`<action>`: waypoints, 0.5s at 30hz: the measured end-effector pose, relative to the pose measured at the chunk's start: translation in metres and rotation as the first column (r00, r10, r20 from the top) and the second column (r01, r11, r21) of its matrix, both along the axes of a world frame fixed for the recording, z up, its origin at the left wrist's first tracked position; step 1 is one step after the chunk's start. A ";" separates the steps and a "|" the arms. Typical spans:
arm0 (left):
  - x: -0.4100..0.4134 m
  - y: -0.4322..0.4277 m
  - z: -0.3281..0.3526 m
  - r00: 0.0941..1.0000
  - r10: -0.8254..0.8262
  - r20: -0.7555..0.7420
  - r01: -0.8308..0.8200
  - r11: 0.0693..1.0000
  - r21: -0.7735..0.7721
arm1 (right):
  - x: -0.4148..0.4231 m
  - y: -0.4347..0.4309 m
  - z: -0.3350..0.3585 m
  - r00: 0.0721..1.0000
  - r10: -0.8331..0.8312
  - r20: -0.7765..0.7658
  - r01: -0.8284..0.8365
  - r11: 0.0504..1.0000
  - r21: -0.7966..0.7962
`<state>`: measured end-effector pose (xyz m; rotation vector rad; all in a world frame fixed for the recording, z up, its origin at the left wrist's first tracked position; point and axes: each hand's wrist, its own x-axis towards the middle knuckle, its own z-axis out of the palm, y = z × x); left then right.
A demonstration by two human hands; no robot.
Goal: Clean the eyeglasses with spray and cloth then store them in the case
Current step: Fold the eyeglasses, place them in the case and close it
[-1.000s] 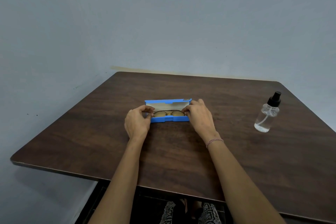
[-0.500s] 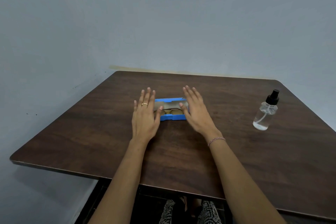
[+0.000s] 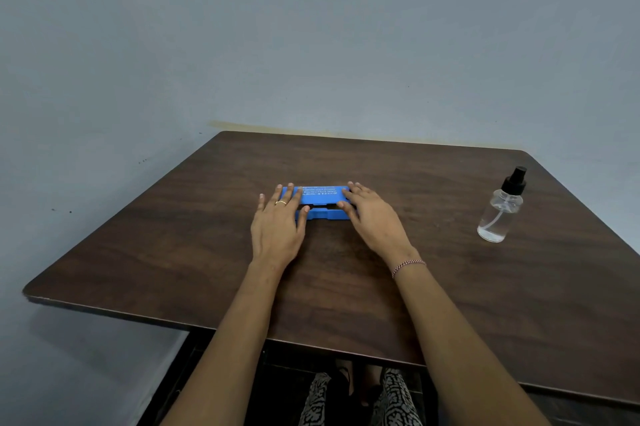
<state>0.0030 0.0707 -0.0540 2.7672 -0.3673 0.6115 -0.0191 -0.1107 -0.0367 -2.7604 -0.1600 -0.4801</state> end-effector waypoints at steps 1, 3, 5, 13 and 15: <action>-0.001 0.000 0.000 1.000 0.003 0.007 -0.003 1.000 -0.015 | 0.001 0.000 -0.001 0.999 -0.008 0.037 0.007 1.000 0.014; -0.001 0.001 0.001 1.000 0.007 0.028 -0.005 0.998 -0.064 | 0.003 0.002 -0.003 0.994 -0.022 0.103 0.016 0.998 0.056; 0.000 0.000 0.003 0.998 0.023 0.051 -0.017 0.993 -0.114 | 0.005 0.002 -0.005 0.987 -0.036 0.154 0.024 0.996 0.082; 0.007 -0.007 0.010 0.995 0.096 -0.001 -0.094 0.969 -0.228 | 0.012 0.003 -0.010 0.990 -0.068 0.120 0.039 0.972 0.233; 0.010 -0.004 0.006 0.997 0.068 -0.042 -0.078 0.939 -0.334 | 0.012 0.001 -0.010 0.994 -0.068 0.088 0.032 0.931 0.363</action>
